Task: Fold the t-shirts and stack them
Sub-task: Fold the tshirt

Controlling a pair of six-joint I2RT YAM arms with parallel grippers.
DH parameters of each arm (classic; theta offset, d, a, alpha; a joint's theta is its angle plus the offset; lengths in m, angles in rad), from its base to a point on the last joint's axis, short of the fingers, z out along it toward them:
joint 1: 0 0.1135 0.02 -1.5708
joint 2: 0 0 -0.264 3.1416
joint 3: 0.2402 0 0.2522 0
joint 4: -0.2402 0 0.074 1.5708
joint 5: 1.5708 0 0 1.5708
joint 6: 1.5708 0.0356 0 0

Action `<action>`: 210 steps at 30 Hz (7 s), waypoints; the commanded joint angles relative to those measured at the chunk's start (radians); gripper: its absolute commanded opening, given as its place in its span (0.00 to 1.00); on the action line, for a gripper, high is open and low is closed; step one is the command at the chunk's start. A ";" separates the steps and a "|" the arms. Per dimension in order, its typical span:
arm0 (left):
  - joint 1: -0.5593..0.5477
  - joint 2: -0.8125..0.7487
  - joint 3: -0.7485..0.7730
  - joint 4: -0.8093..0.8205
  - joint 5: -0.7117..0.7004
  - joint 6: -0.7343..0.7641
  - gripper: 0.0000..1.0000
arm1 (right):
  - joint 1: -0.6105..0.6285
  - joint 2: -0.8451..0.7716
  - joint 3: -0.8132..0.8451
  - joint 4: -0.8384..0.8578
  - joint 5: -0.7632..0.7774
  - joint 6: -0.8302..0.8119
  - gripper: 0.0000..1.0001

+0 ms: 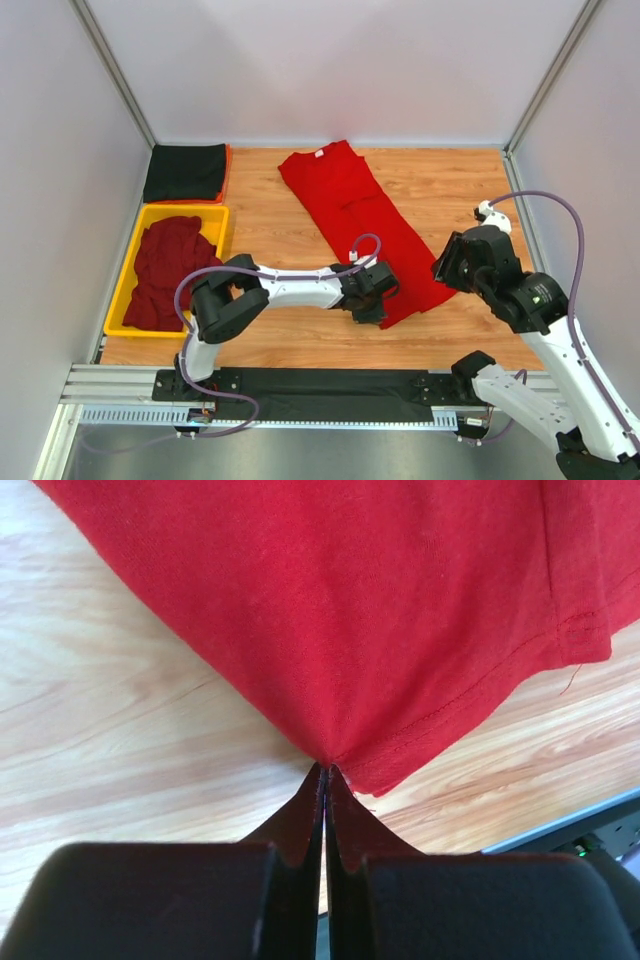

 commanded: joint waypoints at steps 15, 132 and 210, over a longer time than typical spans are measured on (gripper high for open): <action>-0.007 -0.416 -0.425 -0.240 -0.118 -0.026 0.00 | -0.017 0.018 -0.157 0.078 -0.129 -0.049 0.41; 0.200 -0.945 -0.818 -0.155 0.177 0.141 0.34 | 0.307 0.088 -0.720 0.479 -0.408 0.363 0.00; 0.793 -0.130 0.079 -0.240 0.378 0.590 0.00 | -0.017 0.992 0.336 0.447 -0.315 -0.221 0.00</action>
